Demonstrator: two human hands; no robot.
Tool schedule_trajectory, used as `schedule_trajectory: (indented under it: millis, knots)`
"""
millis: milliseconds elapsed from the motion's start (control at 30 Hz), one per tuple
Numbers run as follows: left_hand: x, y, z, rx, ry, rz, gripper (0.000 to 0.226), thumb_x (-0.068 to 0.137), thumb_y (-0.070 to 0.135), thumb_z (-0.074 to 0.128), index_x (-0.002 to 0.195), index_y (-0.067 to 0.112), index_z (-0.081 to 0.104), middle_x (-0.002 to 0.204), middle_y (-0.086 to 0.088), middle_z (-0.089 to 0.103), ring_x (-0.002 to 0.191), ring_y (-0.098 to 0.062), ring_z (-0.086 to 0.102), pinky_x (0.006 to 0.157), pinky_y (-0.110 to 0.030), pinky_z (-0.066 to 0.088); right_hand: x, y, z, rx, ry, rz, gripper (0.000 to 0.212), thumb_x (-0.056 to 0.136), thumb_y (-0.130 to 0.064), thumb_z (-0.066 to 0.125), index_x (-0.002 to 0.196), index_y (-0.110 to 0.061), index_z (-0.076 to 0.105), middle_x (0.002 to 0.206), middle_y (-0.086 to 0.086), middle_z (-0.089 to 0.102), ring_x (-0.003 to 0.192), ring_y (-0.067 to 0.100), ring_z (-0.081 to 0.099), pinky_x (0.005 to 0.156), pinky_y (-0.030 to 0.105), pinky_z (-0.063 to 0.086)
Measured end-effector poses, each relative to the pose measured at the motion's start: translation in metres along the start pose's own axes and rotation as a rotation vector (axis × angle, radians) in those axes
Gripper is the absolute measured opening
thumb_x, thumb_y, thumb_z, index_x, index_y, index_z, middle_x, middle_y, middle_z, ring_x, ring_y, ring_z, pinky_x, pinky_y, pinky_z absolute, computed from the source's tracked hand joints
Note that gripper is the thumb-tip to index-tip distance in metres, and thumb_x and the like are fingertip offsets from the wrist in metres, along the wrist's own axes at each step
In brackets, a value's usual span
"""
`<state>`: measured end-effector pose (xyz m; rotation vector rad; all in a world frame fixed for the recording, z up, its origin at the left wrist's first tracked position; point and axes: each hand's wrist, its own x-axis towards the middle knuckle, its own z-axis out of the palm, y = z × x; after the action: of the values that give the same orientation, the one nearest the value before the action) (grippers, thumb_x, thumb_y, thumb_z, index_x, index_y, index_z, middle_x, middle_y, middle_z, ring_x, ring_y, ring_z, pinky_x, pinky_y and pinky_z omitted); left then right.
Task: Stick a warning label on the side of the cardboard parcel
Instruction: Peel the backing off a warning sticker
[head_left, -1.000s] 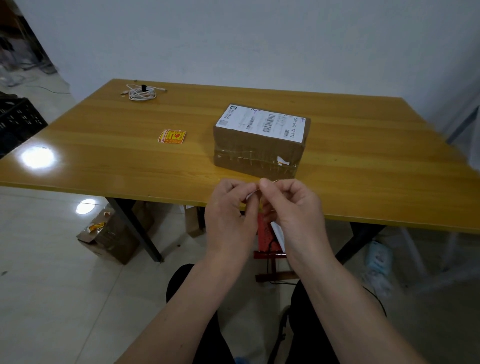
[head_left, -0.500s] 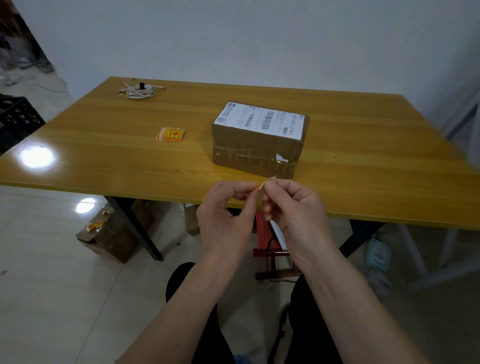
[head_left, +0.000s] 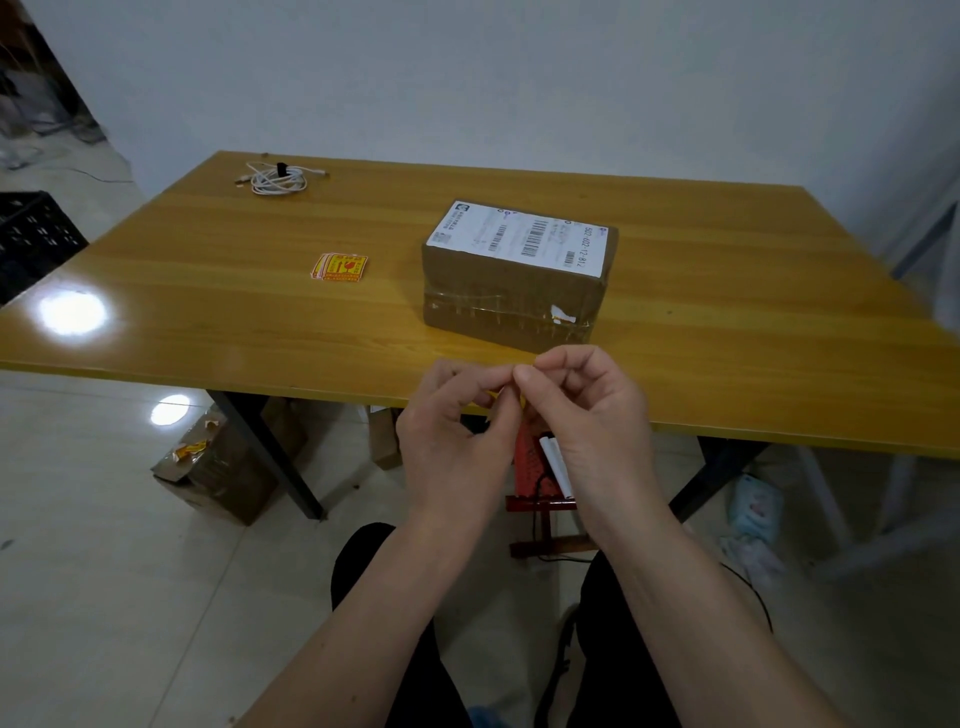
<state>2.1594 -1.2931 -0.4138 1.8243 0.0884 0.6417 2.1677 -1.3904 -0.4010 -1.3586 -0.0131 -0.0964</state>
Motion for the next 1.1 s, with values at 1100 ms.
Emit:
schedule_trajectory:
  millis: [1100]
  knots:
    - [-0.001, 0.003, -0.001, -0.103, -0.094, -0.124, 0.011, 0.078, 0.017, 0.072, 0.083, 0.026, 0.074, 0.079, 0.006, 0.068, 0.076, 0.004, 0.059, 0.069, -0.005, 0.044, 0.003, 0.014, -0.007, -0.453, 0.148, -0.536, 0.013, 0.076, -0.003, 0.074, 0.081, -0.015, 0.07, 0.08, 0.0, 0.061, 0.074, 0.007, 0.06, 0.064, 0.019, 0.05]
